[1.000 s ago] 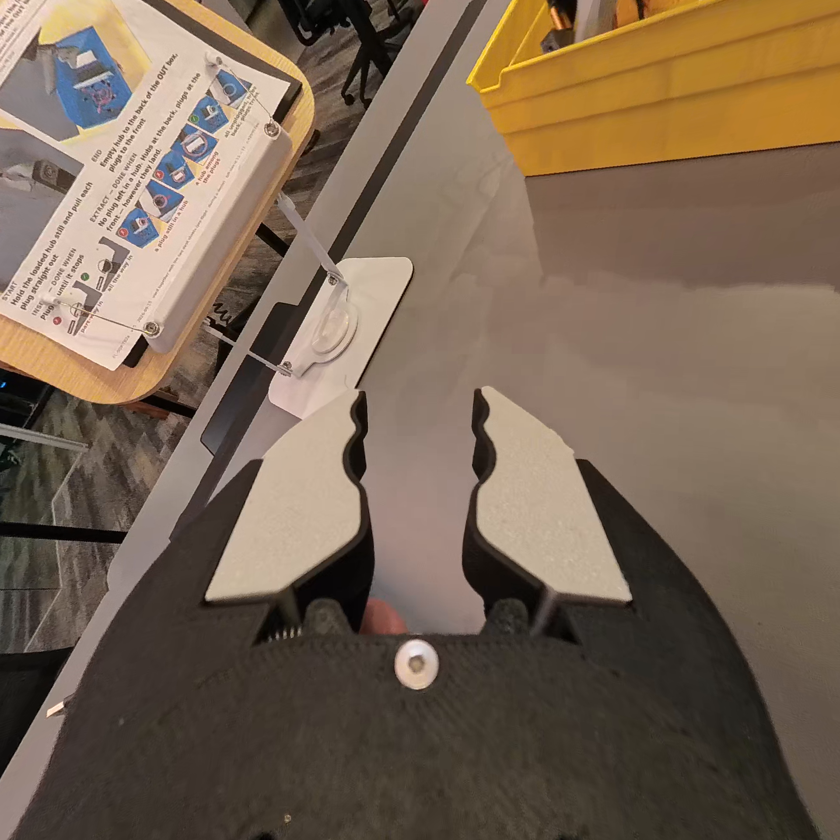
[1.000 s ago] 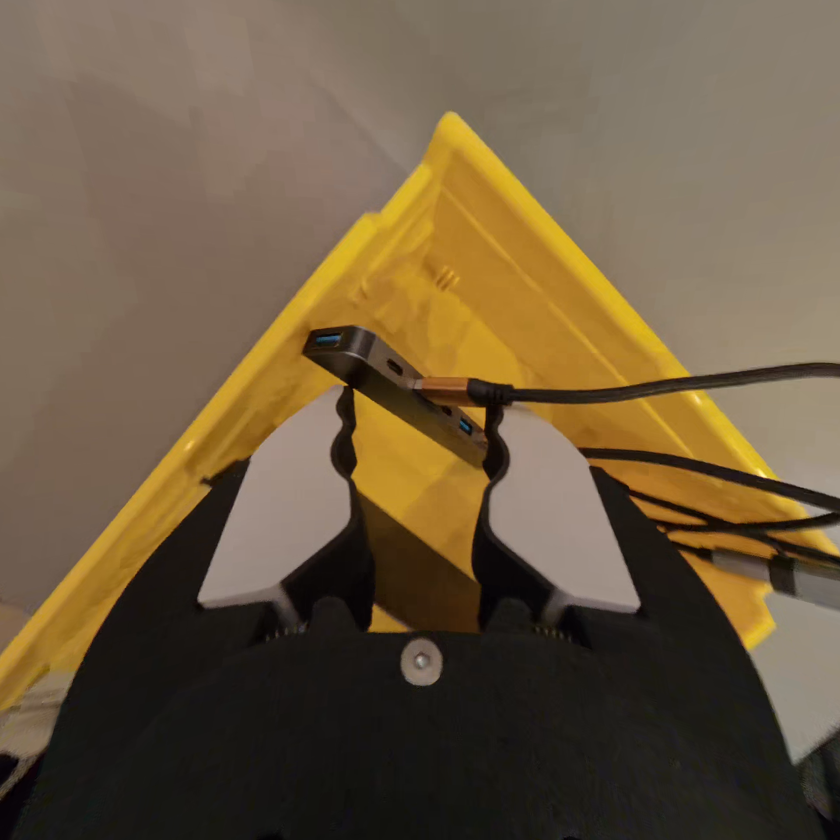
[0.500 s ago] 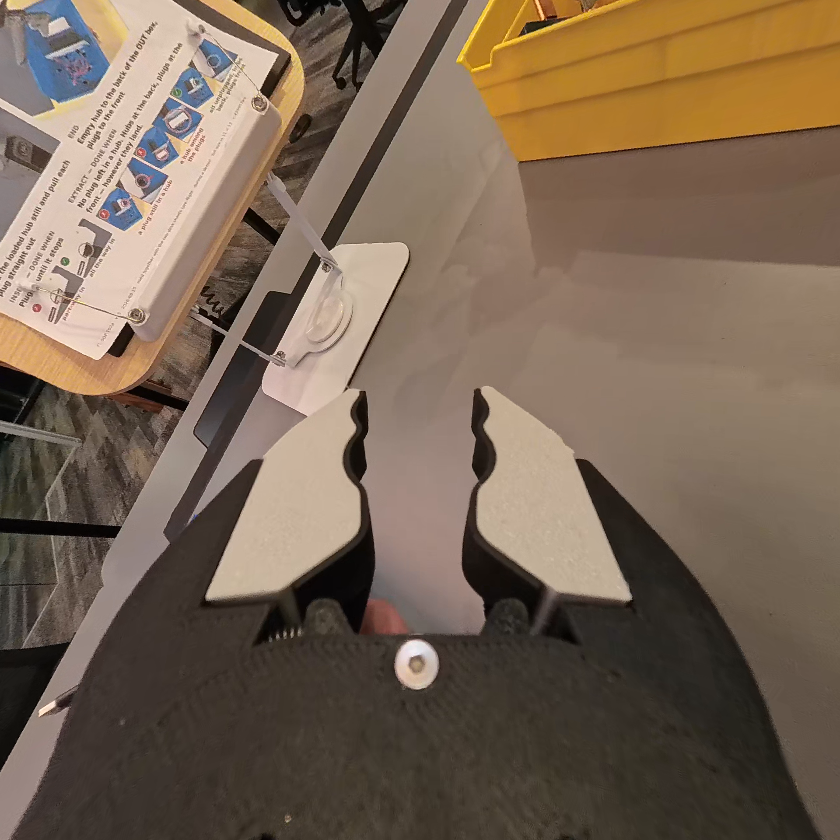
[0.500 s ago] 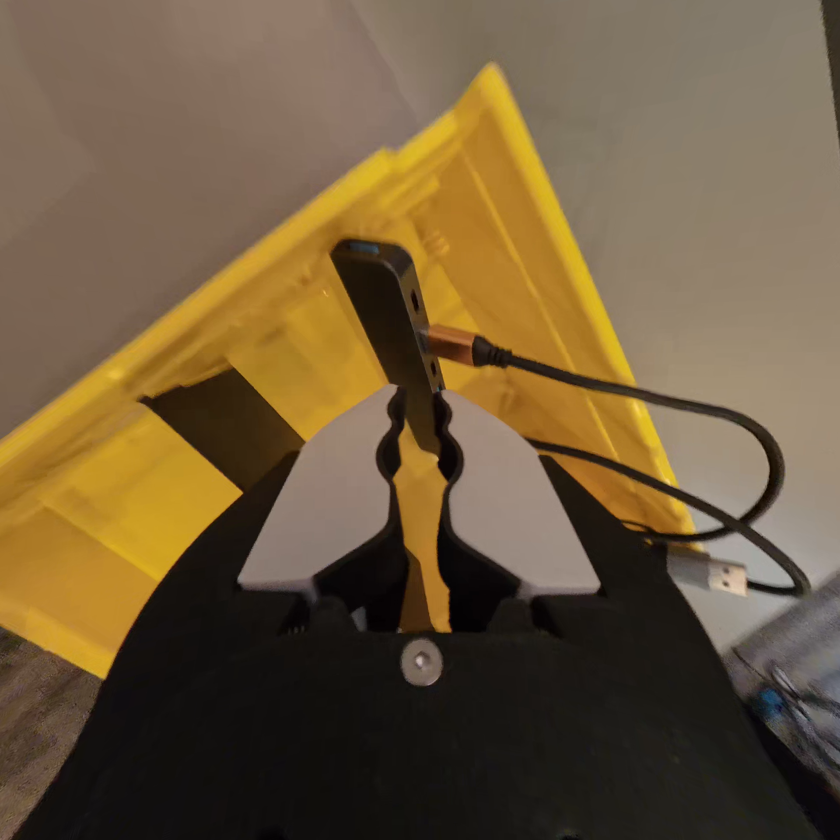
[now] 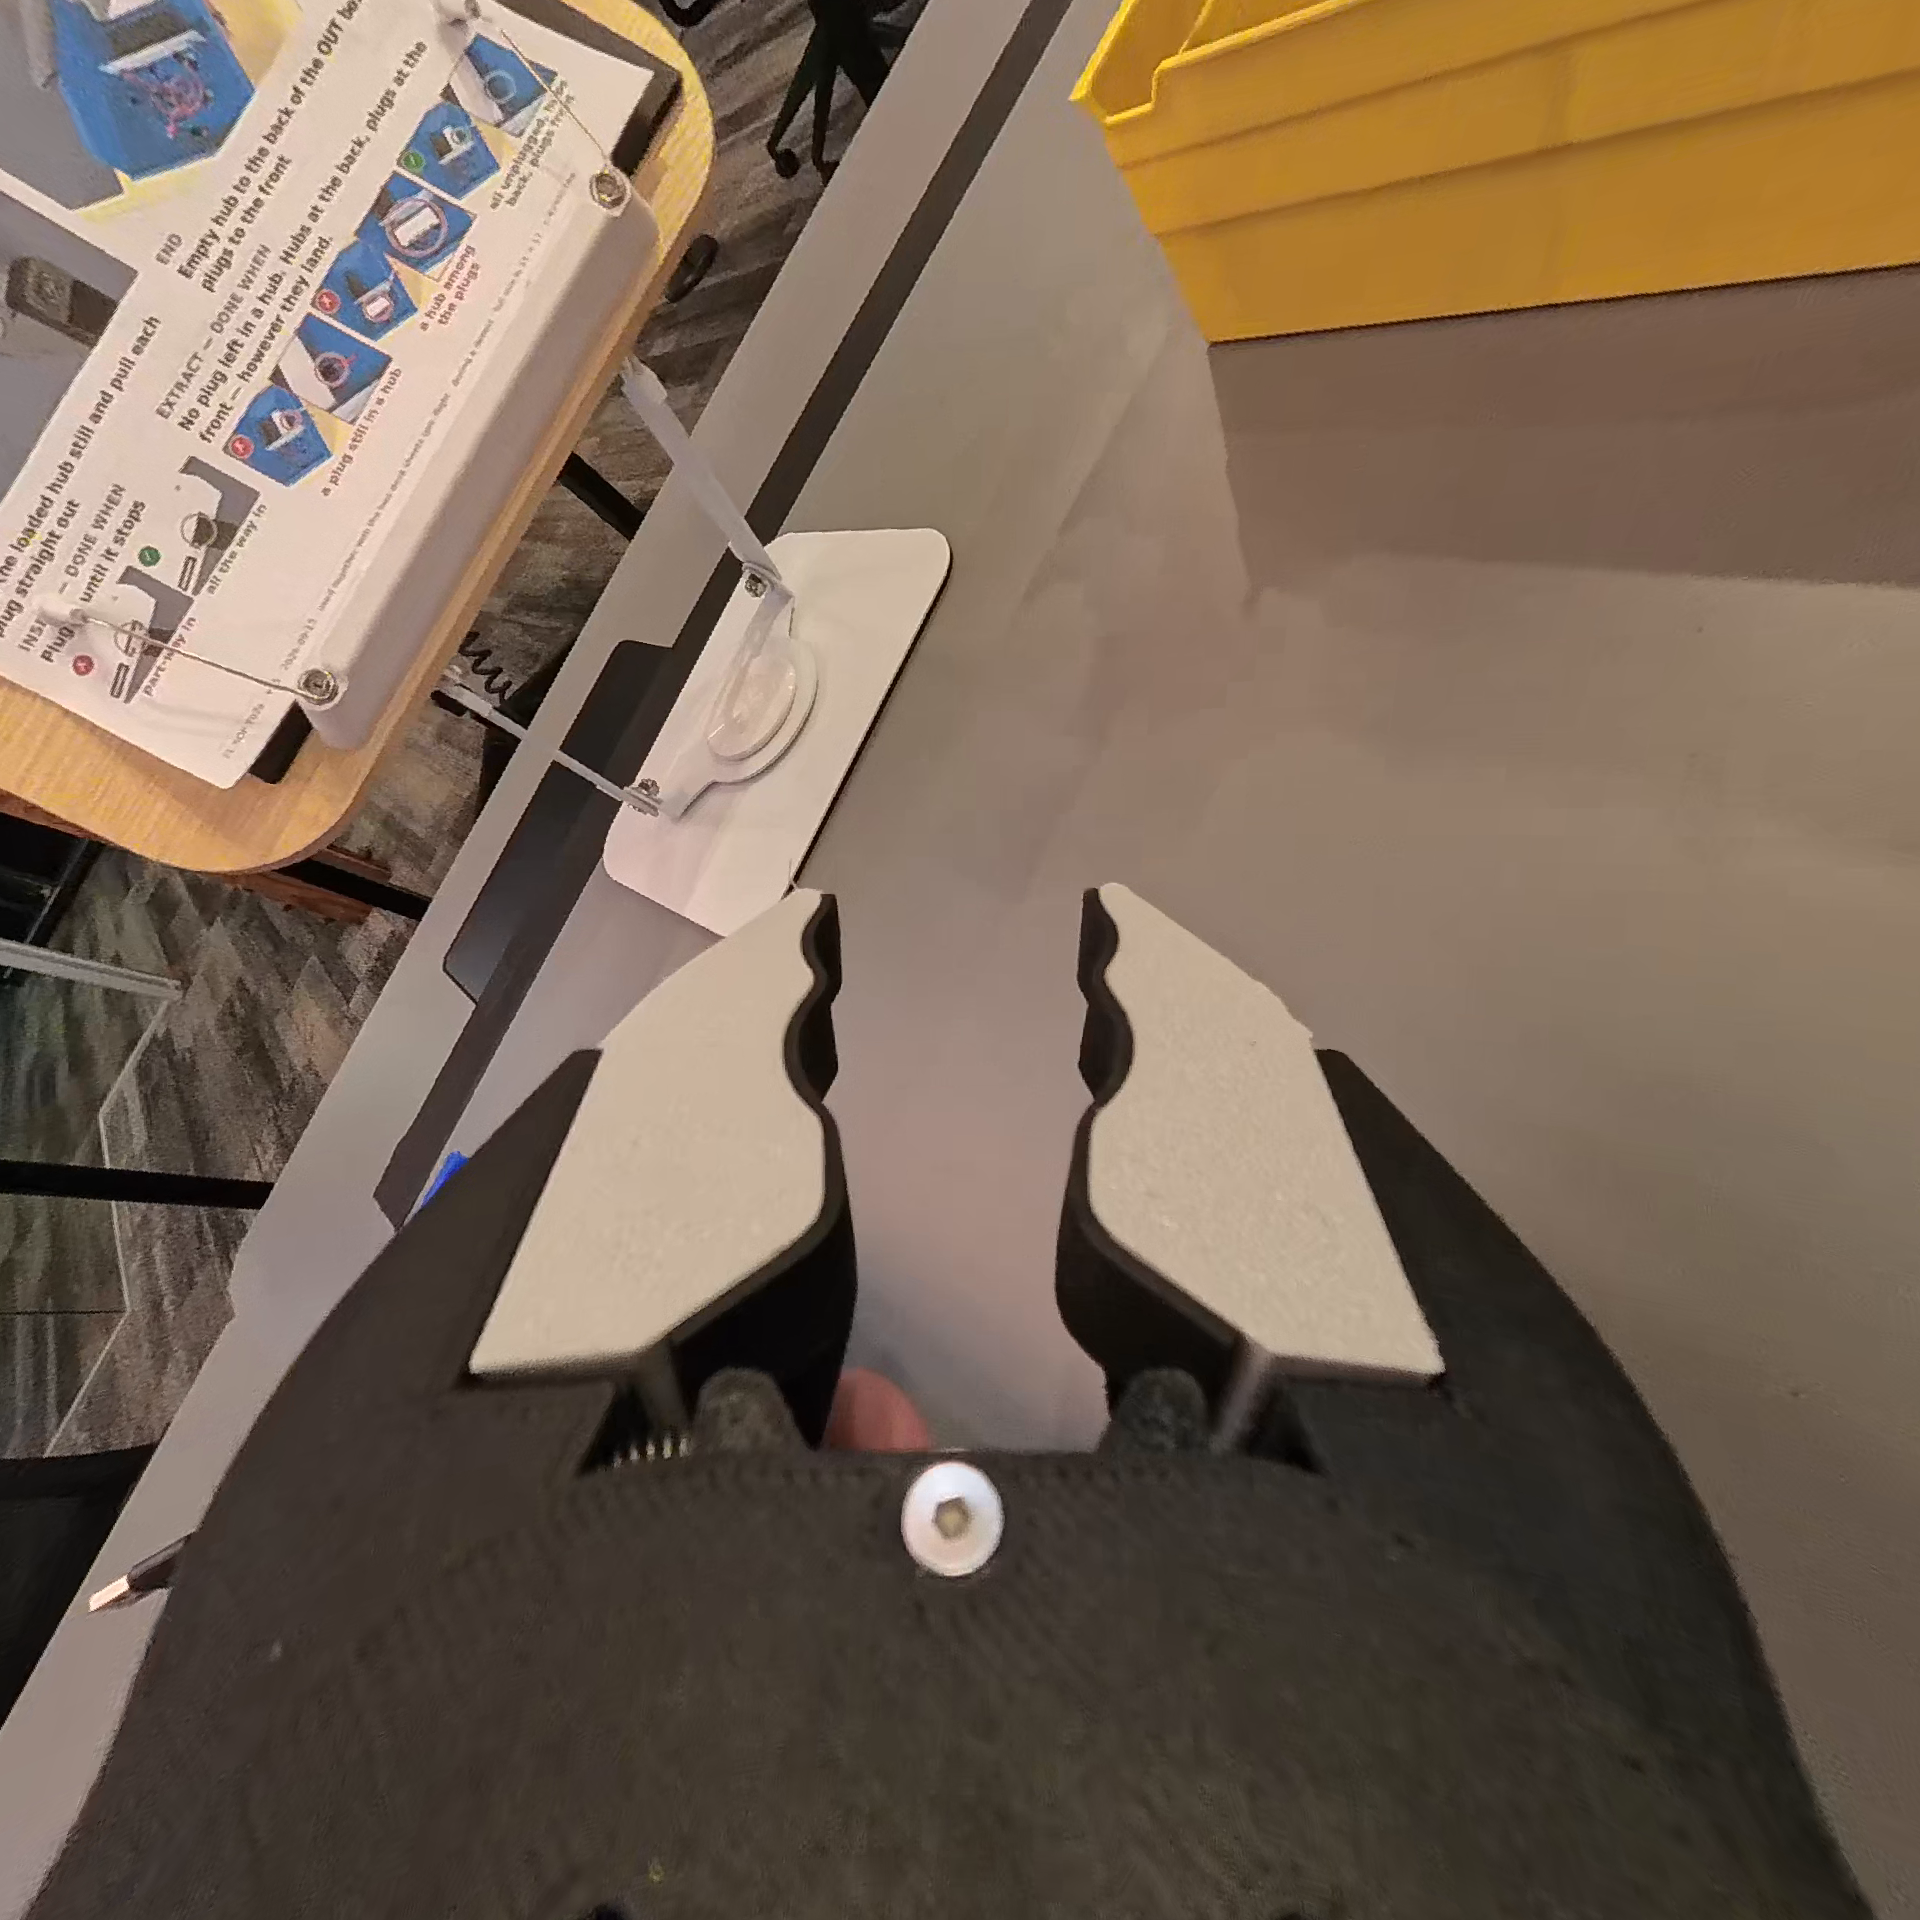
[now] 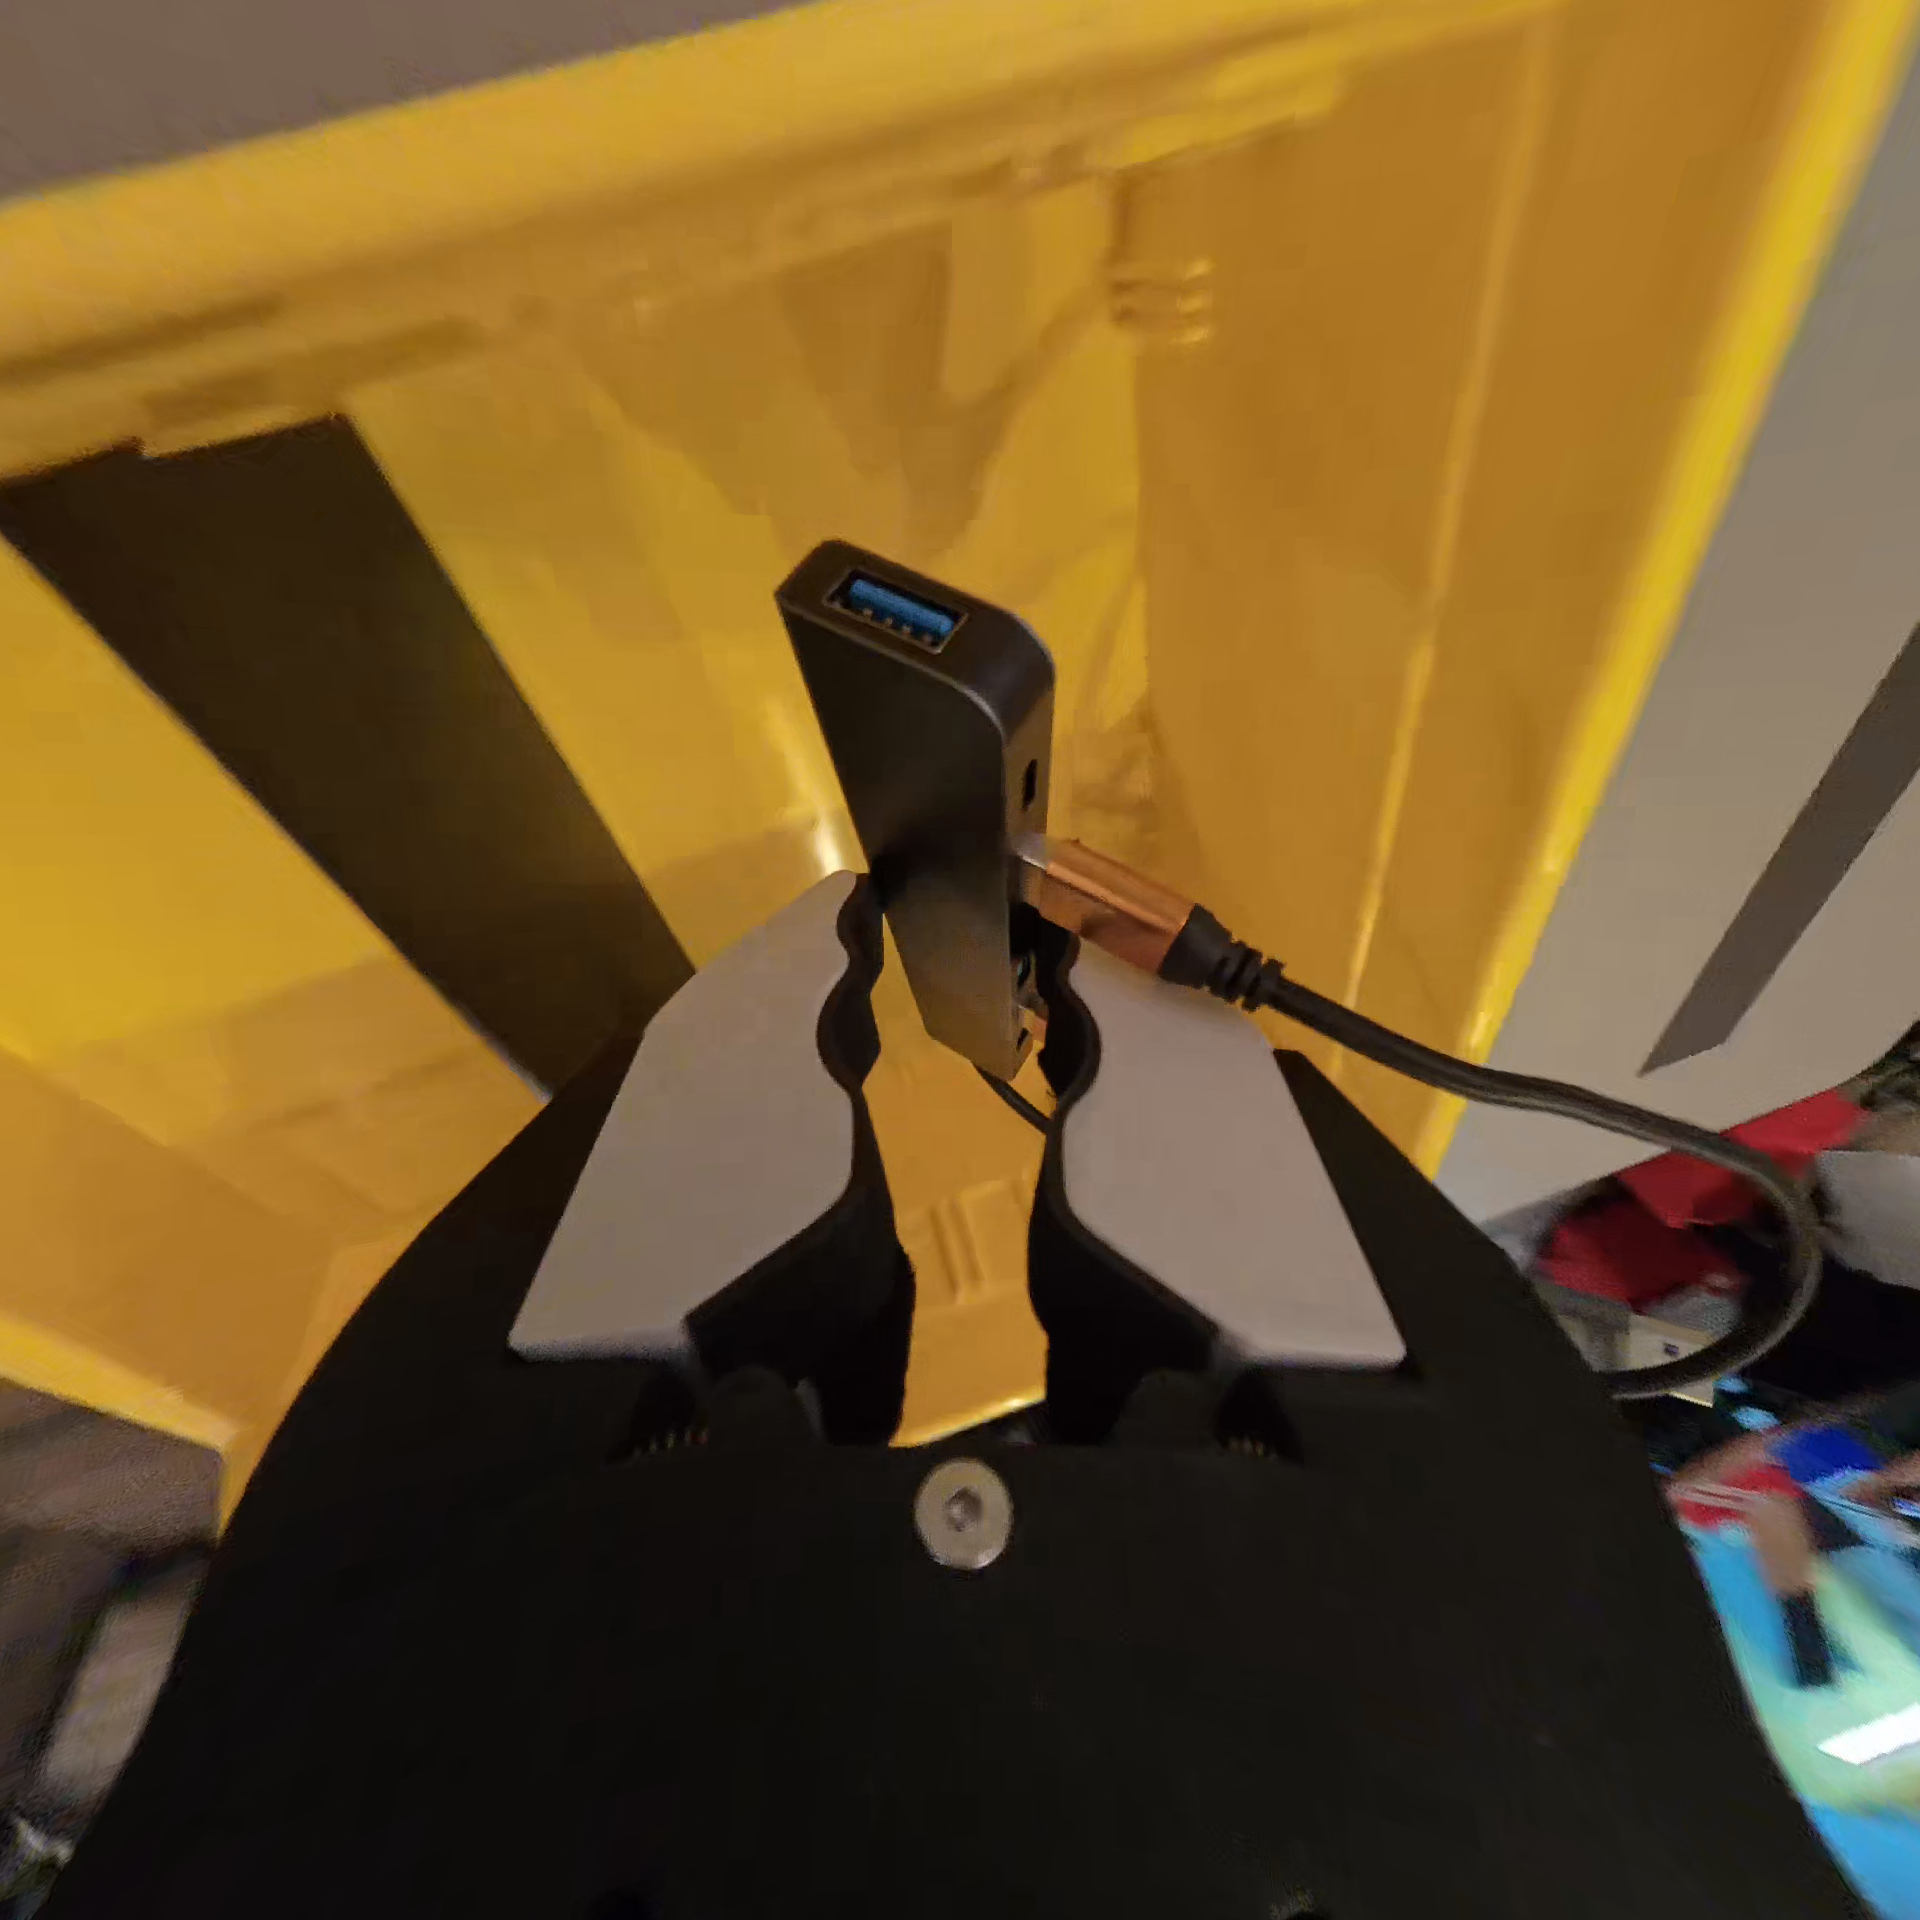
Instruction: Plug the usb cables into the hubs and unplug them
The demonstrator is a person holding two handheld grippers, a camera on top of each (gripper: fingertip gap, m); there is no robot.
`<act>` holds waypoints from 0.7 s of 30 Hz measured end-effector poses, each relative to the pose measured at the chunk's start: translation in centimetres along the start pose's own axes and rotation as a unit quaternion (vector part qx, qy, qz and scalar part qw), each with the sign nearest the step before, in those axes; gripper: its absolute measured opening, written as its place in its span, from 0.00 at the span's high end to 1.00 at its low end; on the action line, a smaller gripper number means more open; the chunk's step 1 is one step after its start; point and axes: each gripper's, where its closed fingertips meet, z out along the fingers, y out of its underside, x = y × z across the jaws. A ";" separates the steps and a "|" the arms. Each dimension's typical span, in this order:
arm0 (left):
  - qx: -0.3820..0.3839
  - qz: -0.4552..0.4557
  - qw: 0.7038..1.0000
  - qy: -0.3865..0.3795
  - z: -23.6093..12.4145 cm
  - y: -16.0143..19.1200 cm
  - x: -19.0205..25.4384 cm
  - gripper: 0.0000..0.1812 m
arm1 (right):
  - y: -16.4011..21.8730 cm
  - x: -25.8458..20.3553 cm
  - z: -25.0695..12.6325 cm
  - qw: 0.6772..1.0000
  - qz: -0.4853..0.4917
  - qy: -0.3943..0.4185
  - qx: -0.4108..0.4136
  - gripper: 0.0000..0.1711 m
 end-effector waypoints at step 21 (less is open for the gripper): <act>0.015 -0.039 0.997 -0.063 -0.9 -0.2 -3.3 0.66 | -2.8 0.6 -8.9 0.963 0.043 0.223 0.149 0.78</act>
